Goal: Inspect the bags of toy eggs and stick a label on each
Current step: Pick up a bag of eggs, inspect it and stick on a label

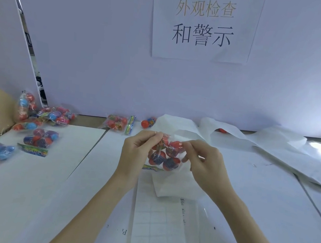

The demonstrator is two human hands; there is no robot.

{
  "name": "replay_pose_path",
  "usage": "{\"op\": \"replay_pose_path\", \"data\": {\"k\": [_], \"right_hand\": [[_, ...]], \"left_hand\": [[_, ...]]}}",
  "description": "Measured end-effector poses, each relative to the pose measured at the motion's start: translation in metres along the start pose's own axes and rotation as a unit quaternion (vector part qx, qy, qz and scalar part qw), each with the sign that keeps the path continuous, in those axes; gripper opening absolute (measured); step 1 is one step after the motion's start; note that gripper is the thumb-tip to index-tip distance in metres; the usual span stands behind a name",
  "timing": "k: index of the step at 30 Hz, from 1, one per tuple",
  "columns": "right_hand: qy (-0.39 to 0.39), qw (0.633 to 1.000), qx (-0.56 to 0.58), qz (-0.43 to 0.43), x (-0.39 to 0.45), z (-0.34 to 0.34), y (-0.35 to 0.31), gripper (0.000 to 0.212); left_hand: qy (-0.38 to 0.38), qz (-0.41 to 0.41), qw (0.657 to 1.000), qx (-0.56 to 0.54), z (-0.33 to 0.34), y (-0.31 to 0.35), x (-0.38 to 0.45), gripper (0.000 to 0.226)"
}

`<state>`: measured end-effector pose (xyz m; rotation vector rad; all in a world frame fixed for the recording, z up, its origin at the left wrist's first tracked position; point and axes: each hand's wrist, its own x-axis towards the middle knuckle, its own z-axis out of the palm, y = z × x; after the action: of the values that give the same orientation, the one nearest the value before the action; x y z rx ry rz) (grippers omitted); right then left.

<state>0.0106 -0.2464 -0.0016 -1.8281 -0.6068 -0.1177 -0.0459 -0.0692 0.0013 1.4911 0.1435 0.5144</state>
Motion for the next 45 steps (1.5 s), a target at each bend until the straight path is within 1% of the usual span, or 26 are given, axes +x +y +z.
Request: {"op": "replay_pose_path", "data": {"k": [4, 8, 11, 13, 15, 16, 18, 19, 21, 26, 29, 31, 33, 35, 36, 38, 41, 43, 45], "right_hand": [[0.024, 0.999, 0.035, 0.009, -0.002, 0.004, -0.006, 0.026], [-0.018, 0.998, 0.049, 0.032, -0.004, 0.007, -0.007, 0.018], [-0.016, 0.995, 0.085, 0.056, -0.003, 0.006, -0.007, 0.012], [-0.018, 0.990, 0.126, 0.054, -0.002, 0.001, -0.009, 0.010], [-0.027, 0.990, 0.136, 0.038, -0.001, -0.005, -0.011, 0.007], [-0.031, 0.991, 0.128, 0.029, -0.001, -0.006, -0.010, 0.010], [-0.034, 0.993, 0.114, 0.029, -0.001, -0.007, -0.010, 0.016], [-0.030, 0.993, 0.111, 0.035, -0.001, -0.007, -0.010, 0.017], [-0.021, 0.993, 0.110, 0.049, -0.001, -0.008, -0.008, 0.016], [-0.020, 0.986, 0.141, 0.084, 0.000, -0.009, -0.007, 0.012], [-0.023, 0.983, 0.158, 0.092, 0.000, -0.008, -0.007, 0.010], [-0.009, 0.989, 0.135, 0.054, -0.002, -0.004, -0.010, 0.009], [0.026, 0.997, 0.038, -0.058, -0.006, 0.001, -0.011, 0.012], [0.056, 0.982, -0.055, -0.170, -0.009, 0.004, -0.010, 0.014], [0.065, 0.976, -0.074, -0.192, -0.009, 0.004, -0.009, 0.015], [0.072, 0.979, -0.070, -0.177, -0.009, 0.002, -0.008, 0.017], [0.066, 0.990, -0.069, -0.106, -0.009, 0.005, -0.006, 0.016], [0.036, 0.998, -0.044, -0.041, -0.008, 0.004, -0.007, 0.014], [-0.026, 0.999, 0.018, 0.036, -0.005, 0.001, -0.009, 0.016]], "left_hand": [[-0.007, 0.000, 1.000, -0.013, 0.003, -0.002, -0.001, 0.021], [0.053, 0.000, 0.997, -0.061, 0.003, -0.002, -0.002, 0.023], [0.068, -0.013, 0.993, -0.101, 0.000, -0.002, 0.001, 0.010], [0.054, -0.004, 0.996, -0.072, -0.001, -0.001, 0.003, 0.017], [0.025, 0.016, 1.000, 0.005, -0.003, -0.002, 0.003, 0.023], [0.009, 0.026, 0.999, 0.040, -0.003, -0.002, 0.003, 0.025], [-0.011, 0.030, 0.998, 0.063, -0.002, -0.004, 0.002, 0.013], [-0.014, 0.030, 0.997, 0.065, -0.001, -0.004, 0.001, 0.012], [0.002, 0.022, 0.998, 0.058, 0.001, -0.004, 0.000, 0.018], [0.073, 0.020, 0.995, 0.058, -0.001, -0.004, 0.004, 0.022], [0.091, 0.030, 0.993, 0.068, 0.001, -0.003, 0.004, 0.035], [0.093, 0.023, 0.993, 0.068, 0.003, -0.003, 0.003, 0.042], [0.078, 0.011, 0.994, 0.072, 0.002, -0.003, 0.003, 0.046], [0.067, 0.020, 0.994, 0.082, 0.001, -0.002, 0.003, 0.048], [0.070, 0.028, 0.994, 0.085, 0.000, -0.002, 0.002, 0.049], [0.081, 0.041, 0.992, 0.087, -0.001, -0.001, 0.002, 0.050], [0.095, 0.042, 0.990, 0.095, 0.001, -0.003, 0.002, 0.050], [0.110, 0.036, 0.989, 0.095, 0.003, -0.008, 0.001, 0.047], [0.132, 0.030, 0.986, 0.093, 0.003, -0.012, 0.000, 0.039]]}}
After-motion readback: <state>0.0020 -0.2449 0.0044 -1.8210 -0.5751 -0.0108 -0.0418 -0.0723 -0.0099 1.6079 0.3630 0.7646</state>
